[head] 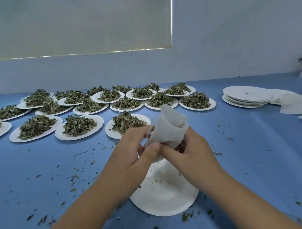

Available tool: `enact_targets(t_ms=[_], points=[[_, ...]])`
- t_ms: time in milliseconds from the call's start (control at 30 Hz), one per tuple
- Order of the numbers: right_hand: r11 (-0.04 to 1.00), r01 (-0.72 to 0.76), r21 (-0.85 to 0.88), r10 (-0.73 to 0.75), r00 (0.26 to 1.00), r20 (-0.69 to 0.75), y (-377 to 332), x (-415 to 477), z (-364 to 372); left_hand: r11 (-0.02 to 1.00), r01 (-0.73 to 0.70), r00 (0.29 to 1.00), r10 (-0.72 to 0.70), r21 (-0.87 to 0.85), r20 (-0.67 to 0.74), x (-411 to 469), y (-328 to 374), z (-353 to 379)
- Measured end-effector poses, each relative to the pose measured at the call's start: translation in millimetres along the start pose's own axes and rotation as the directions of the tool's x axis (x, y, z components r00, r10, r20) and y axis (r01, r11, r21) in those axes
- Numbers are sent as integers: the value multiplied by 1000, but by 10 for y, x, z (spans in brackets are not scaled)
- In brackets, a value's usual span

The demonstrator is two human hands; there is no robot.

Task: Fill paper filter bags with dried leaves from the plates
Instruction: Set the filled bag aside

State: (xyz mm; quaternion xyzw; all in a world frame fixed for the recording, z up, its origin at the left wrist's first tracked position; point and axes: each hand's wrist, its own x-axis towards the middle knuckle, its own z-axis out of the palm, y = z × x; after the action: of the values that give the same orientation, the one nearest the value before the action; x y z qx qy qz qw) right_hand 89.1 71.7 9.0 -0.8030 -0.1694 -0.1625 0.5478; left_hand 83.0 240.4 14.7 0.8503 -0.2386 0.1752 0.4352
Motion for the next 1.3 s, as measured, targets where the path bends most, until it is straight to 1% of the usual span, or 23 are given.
enact_targets(t_ms=[67, 133, 233, 333, 433, 533, 600, 700, 767, 900, 967, 1033, 1067, 1133, 1167, 1233, 1300], points=[[1000, -8, -10, 7, 999, -51, 3, -1, 4, 1000, -16, 1000, 16, 16, 26, -10, -23, 0], [1000, -4, 26, 5, 997, -72, -12, 17, 22, 1000, -1, 999, 2, -1, 32, -26, -38, -19], [997, 26, 79, -26, 1000, 2, -87, 85, 94, 997, 58, 998, -59, -43, -5, -47, -35, -82], [993, 72, 95, -82, 990, 111, -301, 194, 295, 970, 185, 975, -201, -160, -96, -103, -20, -256], [984, 79, 162, -112, 972, 205, -543, 330, 686, 932, 294, 921, -336, -212, -197, -270, -81, -615], [967, 80, 241, -161, 928, 336, -815, 410, 1256, 901, 379, 838, -432, -213, -333, -544, -206, -1161], [961, 78, 266, -196, 871, 451, -1029, 395, 1686, 879, 440, 775, -475, -184, -417, -778, -309, -1584], [951, 51, 306, -236, 759, 607, -1309, 300, 2371, 850, 506, 686, -500, -148, -529, -1208, -478, -2204], [955, 22, 296, -218, 727, 651, -1454, 221, 2823, 826, 546, 625, -511, -138, -590, -1518, -605, -2528], [947, -44, 317, -193, 712, 675, -1752, 3, 3624, 787, 601, 508, -514, -143, -691, -2052, -849, -3031], [933, -110, 344, -165, 718, 676, -1849, -88, 3932, 764, 627, 491, -536, -149, -687, -2244, -953, -3236], [916, -177, 360, -121, 734, 668, -1861, -123, 4113, 733, 665, 522, -592, -142, -614, -2341, -1029, -3343], [904, -212, 370, -106, 729, 676, -1868, -133, 4235, 716, 688, 533, -607, -116, -589, -2405, -1092, -3410], [845, -337, 416, -64, 708, 703, -1854, -112, 4386, 691, 722, 549, -607, -39, -575, -2469, -1217, -3489], [787, -425, 447, -36, 692, 721, -1838, -91, 4432, 684, 730, 547, -601, -20, -583, -2479, -1288, -3532], [641, -587, 495, 26, 661, 750, -1785, -49, 4458, 669, 743, 525, -598, -17, -606, -2460, -1431, -3619], [464, -708, 532, 74, 630, 773, -1726, -9, 4440, 626, 780, 461, -604, -28, -650, -2408, -1614, -3734]])
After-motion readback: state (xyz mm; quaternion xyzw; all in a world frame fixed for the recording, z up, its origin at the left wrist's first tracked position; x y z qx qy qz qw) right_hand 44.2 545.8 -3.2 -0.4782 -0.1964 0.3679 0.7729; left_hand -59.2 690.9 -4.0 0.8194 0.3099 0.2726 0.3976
